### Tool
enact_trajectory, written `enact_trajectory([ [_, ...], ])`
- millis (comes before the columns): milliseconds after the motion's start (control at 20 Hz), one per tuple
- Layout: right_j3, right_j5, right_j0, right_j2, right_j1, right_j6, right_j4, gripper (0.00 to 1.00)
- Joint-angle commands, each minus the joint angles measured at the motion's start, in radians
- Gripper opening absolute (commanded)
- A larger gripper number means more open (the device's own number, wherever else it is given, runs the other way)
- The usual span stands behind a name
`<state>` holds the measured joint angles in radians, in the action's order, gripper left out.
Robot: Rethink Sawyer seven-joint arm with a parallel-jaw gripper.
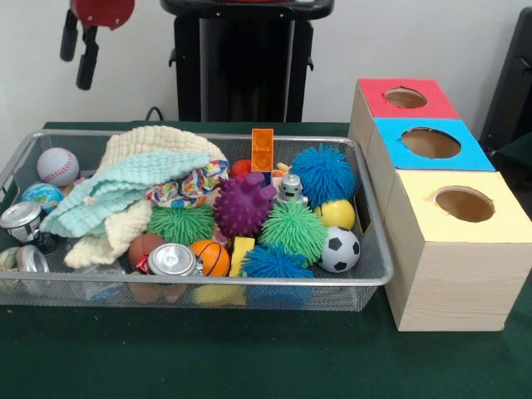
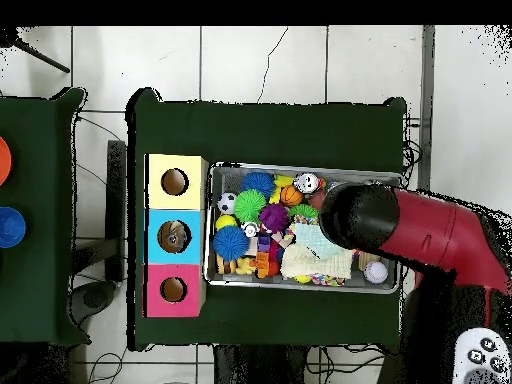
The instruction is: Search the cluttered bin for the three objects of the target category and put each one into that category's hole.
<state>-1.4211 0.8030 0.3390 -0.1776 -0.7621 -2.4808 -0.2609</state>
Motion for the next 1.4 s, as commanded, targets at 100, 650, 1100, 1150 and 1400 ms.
enact_trajectory([
  [100, -0.142, -0.153, 0.039, 0.160, 0.077, 0.080, 0.010, 1.00],
  [650, -0.104, -0.200, 0.072, 0.256, 0.084, 0.157, 0.000, 1.00],
  [1100, -0.055, -0.206, 0.185, 0.449, 0.124, 0.436, -0.130, 1.00],
  [1150, -0.035, -0.196, 0.201, 0.474, 0.141, 0.472, -0.146, 1.00],
  [1400, 0.010, -0.091, 0.247, 0.541, 0.167, 0.577, -0.190, 1.00],
])
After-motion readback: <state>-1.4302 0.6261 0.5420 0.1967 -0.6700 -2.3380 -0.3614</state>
